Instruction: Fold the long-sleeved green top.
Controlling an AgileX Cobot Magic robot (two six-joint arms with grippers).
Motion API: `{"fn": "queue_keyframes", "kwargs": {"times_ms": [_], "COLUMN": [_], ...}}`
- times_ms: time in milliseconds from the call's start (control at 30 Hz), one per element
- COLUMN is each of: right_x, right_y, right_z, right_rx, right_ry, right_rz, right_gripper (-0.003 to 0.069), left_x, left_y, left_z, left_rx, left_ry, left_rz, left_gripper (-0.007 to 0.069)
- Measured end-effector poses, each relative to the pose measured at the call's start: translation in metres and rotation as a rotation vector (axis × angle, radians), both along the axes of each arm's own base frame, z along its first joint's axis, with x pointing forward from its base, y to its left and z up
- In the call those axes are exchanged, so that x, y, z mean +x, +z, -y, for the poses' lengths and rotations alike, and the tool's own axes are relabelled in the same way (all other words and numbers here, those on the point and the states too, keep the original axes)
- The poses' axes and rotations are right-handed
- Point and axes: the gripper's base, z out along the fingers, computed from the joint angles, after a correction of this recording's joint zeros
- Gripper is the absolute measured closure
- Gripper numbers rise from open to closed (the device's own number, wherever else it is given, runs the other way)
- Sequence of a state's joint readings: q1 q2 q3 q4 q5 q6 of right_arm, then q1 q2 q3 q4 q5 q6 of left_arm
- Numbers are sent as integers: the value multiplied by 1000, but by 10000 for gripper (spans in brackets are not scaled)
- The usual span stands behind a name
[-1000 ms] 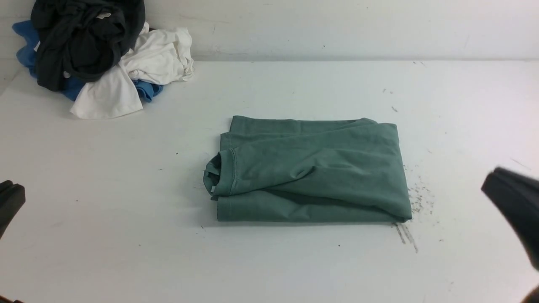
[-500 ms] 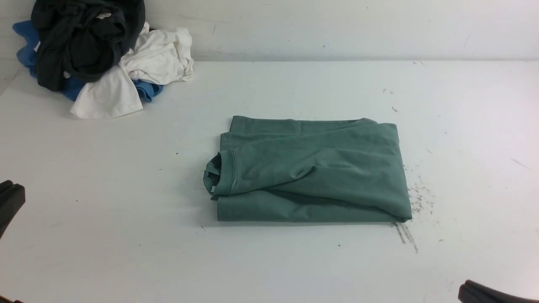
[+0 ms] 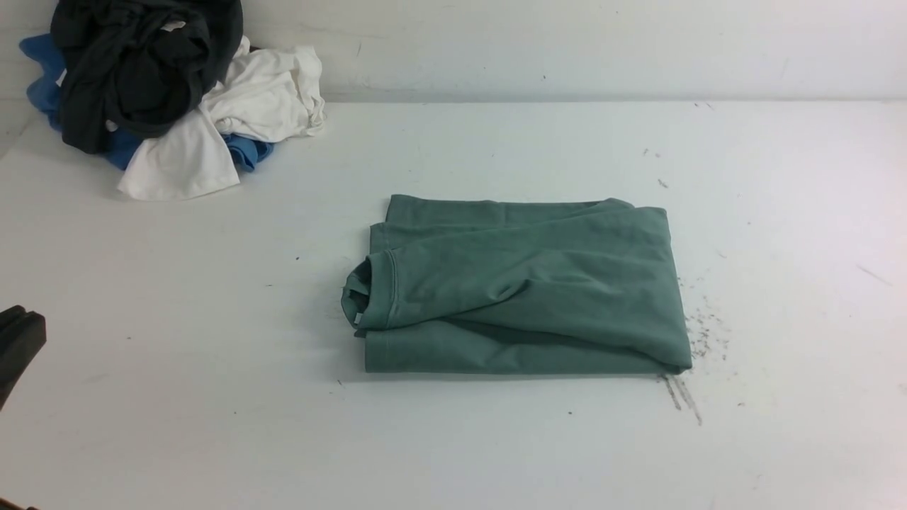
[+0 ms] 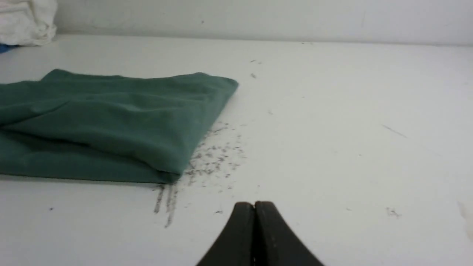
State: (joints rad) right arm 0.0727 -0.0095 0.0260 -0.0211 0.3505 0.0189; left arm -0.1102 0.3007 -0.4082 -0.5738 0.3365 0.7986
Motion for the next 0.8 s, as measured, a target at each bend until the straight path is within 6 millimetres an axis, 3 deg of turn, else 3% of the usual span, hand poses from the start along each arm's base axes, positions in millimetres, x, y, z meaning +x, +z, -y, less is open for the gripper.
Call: {"fn": "queue_keyframes", "kwargs": {"times_ms": [800], "right_x": [0], "right_y": [0], "right_z": [4], "right_rx": [1], "right_ry": [-69], "right_rz": [-2], "right_gripper": [669], "left_x": [-5], "left_y": [-7], "left_z": [-1], "left_rx": [-7], "left_ry": [3], "left_rz": [21], "left_gripper": [631]}}
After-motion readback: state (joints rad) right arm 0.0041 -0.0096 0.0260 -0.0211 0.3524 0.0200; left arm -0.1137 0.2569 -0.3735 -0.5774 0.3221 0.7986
